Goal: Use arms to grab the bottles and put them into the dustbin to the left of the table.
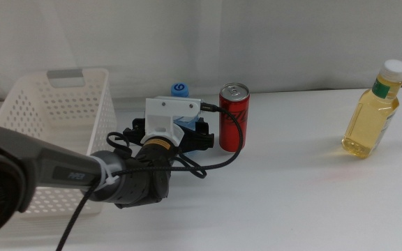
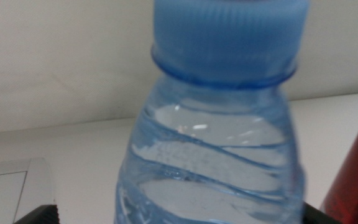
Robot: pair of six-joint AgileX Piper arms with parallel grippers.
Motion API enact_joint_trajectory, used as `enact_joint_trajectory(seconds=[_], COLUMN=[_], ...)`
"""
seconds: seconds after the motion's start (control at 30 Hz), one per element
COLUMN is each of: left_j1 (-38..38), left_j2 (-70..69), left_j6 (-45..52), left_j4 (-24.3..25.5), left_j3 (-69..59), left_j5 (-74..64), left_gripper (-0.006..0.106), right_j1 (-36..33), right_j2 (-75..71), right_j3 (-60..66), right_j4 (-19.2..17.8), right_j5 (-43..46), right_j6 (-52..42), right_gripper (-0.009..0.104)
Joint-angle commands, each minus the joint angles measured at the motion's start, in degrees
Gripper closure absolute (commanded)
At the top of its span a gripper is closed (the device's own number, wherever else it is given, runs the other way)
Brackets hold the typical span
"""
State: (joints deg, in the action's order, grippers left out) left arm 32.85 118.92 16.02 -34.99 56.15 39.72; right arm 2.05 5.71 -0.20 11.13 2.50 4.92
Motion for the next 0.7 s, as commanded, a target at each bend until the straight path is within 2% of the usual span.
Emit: enact_joint_trajectory(seconds=[0.0, 0.67], left_j1=[0.3, -0.1], left_j2=[1.5, 8.1], left_j6=[1.0, 2.3], left_j4=[-0.8, -0.4], left_j3=[1.1, 7.3], left_j5=[1.5, 4.1], left_gripper=[0.01, 0.015], right_j1=[0.2, 0.2], right_j2=[-0.3, -0.3], right_j3=[2.2, 2.2], right_j4=[0.0, 0.5], right_j5=[0.0, 0.0], right_j6=[-0.3, -0.3], right_gripper=[-0.008, -0.008])
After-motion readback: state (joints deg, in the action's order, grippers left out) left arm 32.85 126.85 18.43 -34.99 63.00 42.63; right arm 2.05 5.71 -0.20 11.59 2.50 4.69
